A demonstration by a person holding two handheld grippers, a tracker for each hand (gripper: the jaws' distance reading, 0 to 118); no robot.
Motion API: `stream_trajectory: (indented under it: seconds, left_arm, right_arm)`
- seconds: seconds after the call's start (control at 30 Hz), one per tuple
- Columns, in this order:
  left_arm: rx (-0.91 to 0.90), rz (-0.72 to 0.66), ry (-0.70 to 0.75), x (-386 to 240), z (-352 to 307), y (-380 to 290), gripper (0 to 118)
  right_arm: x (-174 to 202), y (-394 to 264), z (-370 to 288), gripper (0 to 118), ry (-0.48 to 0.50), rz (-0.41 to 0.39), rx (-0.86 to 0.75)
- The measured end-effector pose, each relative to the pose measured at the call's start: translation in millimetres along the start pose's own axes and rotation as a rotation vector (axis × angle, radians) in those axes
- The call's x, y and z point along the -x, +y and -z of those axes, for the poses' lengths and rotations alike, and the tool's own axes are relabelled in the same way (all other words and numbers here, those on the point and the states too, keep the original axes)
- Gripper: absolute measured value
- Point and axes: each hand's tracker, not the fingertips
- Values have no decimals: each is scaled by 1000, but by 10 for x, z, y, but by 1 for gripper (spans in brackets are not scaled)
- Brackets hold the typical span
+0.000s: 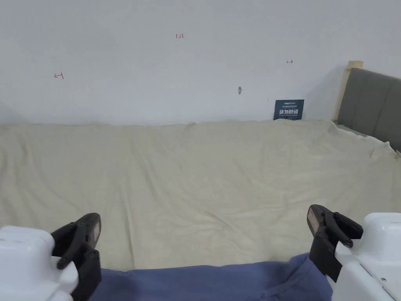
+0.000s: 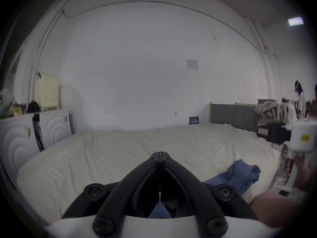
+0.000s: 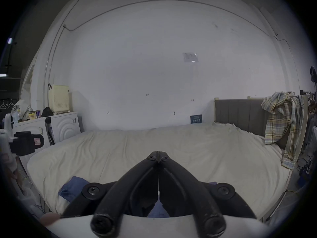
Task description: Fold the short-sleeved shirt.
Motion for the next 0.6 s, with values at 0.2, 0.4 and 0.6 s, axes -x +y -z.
stream_trajectory:
  seconds: [0.2,0.4,0.6]
  left_arm:
    - [703,-536,-343,1439,786,-45,0]
    - [847,-724,-230,2158,1097,-837,86]
    - [812,-932,-412,2408,1286,-1347,118]
  right_arm:
    - [-94,65,-35,0,12,50,54]
    - [-59,30,67,0,20,51,121]
    - [63,-20,178,0,47,71,174]
